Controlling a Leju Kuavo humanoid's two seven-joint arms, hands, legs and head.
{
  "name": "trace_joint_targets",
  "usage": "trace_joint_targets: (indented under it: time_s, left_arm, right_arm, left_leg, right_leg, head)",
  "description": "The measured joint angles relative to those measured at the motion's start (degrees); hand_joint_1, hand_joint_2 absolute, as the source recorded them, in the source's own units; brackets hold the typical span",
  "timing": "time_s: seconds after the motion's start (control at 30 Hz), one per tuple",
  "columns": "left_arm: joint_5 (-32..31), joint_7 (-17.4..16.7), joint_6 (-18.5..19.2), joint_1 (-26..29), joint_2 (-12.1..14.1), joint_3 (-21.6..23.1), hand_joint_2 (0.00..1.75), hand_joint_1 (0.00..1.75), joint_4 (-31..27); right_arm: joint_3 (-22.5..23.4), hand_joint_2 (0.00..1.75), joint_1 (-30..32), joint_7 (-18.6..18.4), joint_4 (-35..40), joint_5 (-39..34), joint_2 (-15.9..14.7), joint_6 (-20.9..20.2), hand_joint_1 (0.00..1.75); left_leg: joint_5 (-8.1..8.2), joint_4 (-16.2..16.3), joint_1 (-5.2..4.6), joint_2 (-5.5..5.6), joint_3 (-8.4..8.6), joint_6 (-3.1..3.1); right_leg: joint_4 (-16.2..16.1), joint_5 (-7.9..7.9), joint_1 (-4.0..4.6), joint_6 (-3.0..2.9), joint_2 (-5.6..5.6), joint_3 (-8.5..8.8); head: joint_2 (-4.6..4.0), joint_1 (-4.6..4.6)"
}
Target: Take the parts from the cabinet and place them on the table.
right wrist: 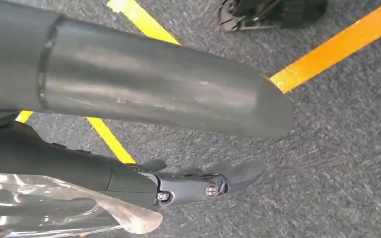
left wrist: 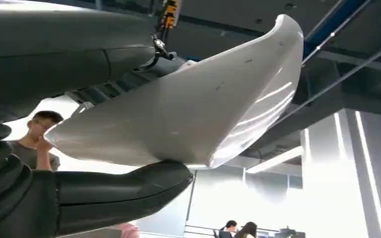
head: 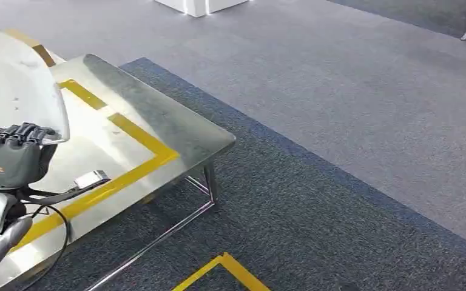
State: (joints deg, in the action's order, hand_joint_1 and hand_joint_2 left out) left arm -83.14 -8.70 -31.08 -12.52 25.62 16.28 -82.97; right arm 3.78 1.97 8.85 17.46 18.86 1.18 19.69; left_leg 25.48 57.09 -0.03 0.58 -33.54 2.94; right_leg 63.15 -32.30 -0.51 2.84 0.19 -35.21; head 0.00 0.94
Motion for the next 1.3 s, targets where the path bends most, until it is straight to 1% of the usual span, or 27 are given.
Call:
trace_joint_targets:
  time_s: [0.03,0.07,0.1,0.13,0.17,0.23,0.27,0.3,0.33,0.4,0.43,0.47,0.5,0.57,0.6,0.63,0.67,0.7,0.73,0.77,0.8,0.87,0.9,0.93,1.03,1.1,1.3]
  left_arm:
    - [0.26,-0.04,0.09,0.07,-0.11,0.02,1.75,1.75,0.00]
    - [0.31,-0.07,0.20,0.09,-0.17,0.11,1.75,1.75,0.00]
    - [0.35,-0.07,0.24,0.09,-0.22,0.18,1.75,1.75,0.02]
    - [0.42,-0.07,0.27,0.16,-0.31,0.22,1.75,1.75,0.02]
    - [0.42,-0.07,0.31,0.17,-0.35,0.22,1.75,1.75,0.02]
    - [0.44,-0.07,0.35,0.14,-0.37,0.22,1.75,1.75,0.04]
    - [0.44,-0.07,0.40,0.12,-0.35,0.22,1.75,1.75,0.02]
    - [0.44,-0.09,0.40,0.01,-0.35,0.20,1.75,1.75,0.04]
    - [0.44,-0.09,0.48,0.00,-0.35,0.24,1.75,1.75,0.07]
    - [0.46,-0.11,0.48,-0.05,-0.35,0.24,1.75,1.75,0.09]
    - [0.46,-0.11,0.48,-0.03,-0.31,0.24,1.75,1.75,0.09]
    - [0.48,-0.11,0.48,-0.03,-0.28,0.24,1.75,1.75,0.09]
    - [0.48,-0.11,0.48,-0.10,-0.22,0.24,1.75,1.75,0.09]
    - [0.50,-0.13,0.57,-0.01,-0.24,0.24,1.75,1.75,0.15]
    - [0.50,-0.13,0.61,0.10,-0.28,0.29,1.75,1.75,0.17]
    - [0.53,-0.11,0.66,0.19,-0.33,0.29,1.75,1.75,0.17]
    - [0.61,-0.13,0.75,0.19,-0.33,0.29,1.75,1.75,0.17]
    - [0.70,-0.13,0.79,0.18,-0.31,0.29,1.75,1.75,0.17]
    - [0.77,-0.13,0.86,0.16,-0.26,0.29,1.75,1.75,0.17]
    - [0.77,-0.15,0.86,0.14,-0.20,0.29,1.75,1.75,0.17]
    - [0.77,-0.18,0.88,0.09,-0.13,0.26,1.75,1.75,0.17]
    - [0.77,-0.22,1.01,0.03,0.11,0.26,1.75,1.75,0.17]
    - [0.79,-0.24,1.05,-0.01,0.09,0.24,1.75,1.75,0.17]
    - [0.77,-0.26,1.10,0.00,0.11,0.24,1.75,1.75,0.17]
    - [0.77,-0.31,1.14,-0.01,0.13,0.24,1.75,1.75,0.17]
    - [0.77,-0.31,1.16,0.00,0.13,0.24,1.75,1.75,0.17]
    - [0.61,-0.31,1.47,-0.04,0.20,0.24,1.75,1.75,0.20]
  right_arm:
    - [0.04,0.00,-0.06,0.00,-0.07,0.00,0.02,-0.02,0.00]
    - [0.09,0.00,-0.02,0.00,-0.15,0.00,0.02,-0.02,0.00]
    - [0.15,0.00,0.05,0.00,-0.24,0.00,0.00,-0.02,0.00]
    - [0.26,0.00,0.11,0.00,-0.35,0.00,-0.02,-0.02,0.00]
    - [0.42,0.00,0.08,0.00,-0.37,0.00,-0.04,-0.02,0.00]
    - [0.50,0.00,-0.03,0.00,-0.39,0.02,-0.24,0.00,0.00]
    - [0.50,0.00,-0.14,0.00,-0.39,0.02,-0.22,-0.02,0.00]
    - [0.48,0.00,-0.19,0.02,-0.42,0.02,-0.22,-0.02,0.00]
    - [0.50,0.00,-0.24,0.02,-0.44,0.02,-0.22,-0.02,0.00]
    - [0.55,0.00,-0.09,0.00,-0.46,0.02,-0.22,-0.02,0.00]
    - [0.53,0.00,-0.05,0.00,-0.46,0.02,-0.20,-0.02,0.00]
    - [0.53,0.00,-0.08,0.00,-0.48,0.04,-0.20,-0.02,0.00]
    - [0.55,0.00,-0.09,0.00,-0.48,0.07,-0.24,-0.02,0.00]
    - [0.61,0.00,-0.06,0.00,-0.48,0.07,-0.28,0.02,0.00]
    - [0.61,0.00,-0.02,0.00,-0.52,0.07,-0.28,0.00,0.00]
    - [0.61,0.00,0.04,0.00,-0.57,0.07,-0.28,0.00,0.00]
    - [0.61,0.00,0.06,0.00,-0.68,0.09,-0.28,-0.02,0.00]
    - [0.61,0.00,0.05,0.02,-0.74,0.07,-0.28,-0.06,0.00]
    - [0.61,0.00,0.04,0.04,-0.74,0.09,-0.28,-0.11,0.00]
    - [0.61,0.00,0.06,0.11,-0.76,0.09,-0.28,-0.11,0.00]
    - [0.63,0.00,0.00,0.17,-0.81,0.07,-0.28,-0.11,0.00]
    - [0.63,0.00,0.06,0.22,-0.87,0.13,-0.26,-0.15,0.00]
    - [0.63,0.00,0.08,0.22,-0.92,0.22,-0.28,-0.15,0.00]
    - [0.63,0.00,0.08,0.22,-0.92,0.41,-0.28,-0.15,0.00]
    - [0.55,0.00,-0.01,0.18,-0.92,0.85,-0.22,-0.15,0.00]
    - [0.55,0.00,0.01,-0.04,-0.92,1.29,-0.22,-0.15,0.00]
    - [0.46,0.00,-0.03,-0.66,-0.92,2.54,-0.22,-0.09,0.00]
  left_leg:
    - [0.05,0.01,-0.05,0.00,-0.11,0.08]
    - [0.07,0.01,-0.08,-0.01,-0.22,0.08]
    - [0.07,0.02,-0.08,-0.01,-0.26,0.06]
    - [0.09,0.04,-0.03,-0.01,-0.23,0.01]
    - [0.14,0.09,0.06,0.00,-0.23,-0.11]
    - [0.40,0.46,0.25,0.04,-0.18,-0.62]
    - [0.51,0.68,0.12,0.11,-0.31,-1.04]
    - [0.54,0.86,-0.04,0.21,-0.62,-1.45]
    - [0.41,1.19,-0.17,0.26,-0.56,-1.72]
    - [0.15,0.99,-0.01,0.33,-0.52,-2.14]
    - [0.45,1.24,0.09,0.31,-0.69,-2.39]
    - [1.68,2.33,0.17,0.03,-1.08,-2.72]
    - [3.91,5.37,0.21,-0.01,-2.16,-3.01]
    - [8.35,14.59,0.39,-0.02,-5.90,-3.36]
    - [9.31,17.98,0.42,-0.02,-7.31,-3.41]
    - [8.87,18.91,0.42,-0.02,-7.63,-3.38]
    - [6.95,17.15,0.41,-0.02,-6.71,-3.23]
    - [4.56,13.56,0.41,-0.02,-4.97,-3.02]
    - [1.87,8.26,0.36,-0.02,-2.43,-2.69]
    - [0.36,3.68,0.29,-0.09,-0.31,-2.30]
    - [1.64,2.56,0.03,-0.12,0.99,-2.14]
    - [1.71,1.20,-0.21,-0.16,0.93,-1.94]
    - [1.72,0.84,0.01,-0.17,0.93,-2.35]
    - [1.74,0.89,-0.12,-0.05,0.85,-2.49]
    - [1.83,0.94,-0.32,-0.04,0.82,-2.32]
    - [1.88,1.11,-0.50,-0.06,0.75,-1.98]
    - [1.93,1.64,-0.91,-0.05,0.40,-1.07]
  right_leg:
    - [4.79,-2.20,-0.15,0.13,-0.03,-2.09]
    - [8.96,-3.83,-0.23,0.29,-0.04,-4.04]
    - [11.55,-4.24,-0.24,0.41,-0.03,-5.25]
    - [11.07,-3.12,-0.24,0.49,-0.05,-4.99]
    - [7.95,-0.86,-0.28,0.59,-0.05,-3.45]
    - [-2.55,3.94,-0.56,0.65,-0.09,2.08]
    - [-5.57,2.76,-0.54,0.73,0.10,3.92]
    - [-5.23,3.62,-0.30,0.08,0.47,4.34]
    - [-5.49,3.32,-0.43,-0.27,0.43,4.09]
    - [-5.35,3.27,-0.14,-0.97,0.43,4.00]
    - [-5.70,3.60,-0.47,-1.51,0.29,4.01]
    - [-5.74,3.75,-0.53,-1.80,0.21,3.99]
    - [-5.74,3.78,-0.53,-2.19,0.18,3.96]
    - [-5.71,3.73,-0.37,-2.40,0.08,3.83]
    - [-5.68,3.73,-0.30,-2.41,0.03,3.79]
    - [-5.66,3.73,-0.24,-2.41,-0.01,3.81]
    - [-5.65,3.71,-0.19,-2.43,-0.03,3.85]
    - [-5.64,3.68,-0.16,-2.43,-0.03,3.95]
    - [-5.64,3.62,-0.12,-2.36,-0.02,4.14]
    - [-5.66,3.54,-0.12,-2.26,-0.02,4.16]
    - [-5.62,3.46,0.13,-2.07,-0.02,3.97]
    - [-5.66,3.67,0.08,-1.49,0.00,3.85]
    - [-5.24,3.33,0.21,-1.87,-0.03,3.61]
    - [-5.46,3.45,0.10,-2.04,-0.11,3.62]
    - [-5.80,3.64,-0.07,-1.75,-0.13,3.82]
    - [-6.18,3.90,-0.24,-1.10,-0.14,3.95]
    - [-6.32,4.19,-0.67,0.01,-0.12,3.89]
  head:
    - [0.00,-0.05]
    - [0.00,-0.05]
    - [0.00,-0.05]
    - [0.00,-0.11]
    - [0.00,-0.11]
    - [0.00,-0.11]
    - [0.00,-0.09]
    - [0.00,-0.24]
    - [0.00,-0.20]
    - [0.00,-0.11]
    - [0.00,-0.20]
    - [0.00,0.02]
    - [0.00,0.13]
    - [0.00,0.15]
    - [0.00,0.13]
    - [0.00,0.13]
    - [0.00,0.15]
    - [0.00,0.13]
    - [0.00,0.15]
    - [0.00,0.13]
    - [0.00,0.06]
    - [0.00,0.06]
    - [0.00,0.00]
    - [0.00,0.04]
    - [0.00,0.02]
    - [0.00,0.02]
    - [0.00,0.06]
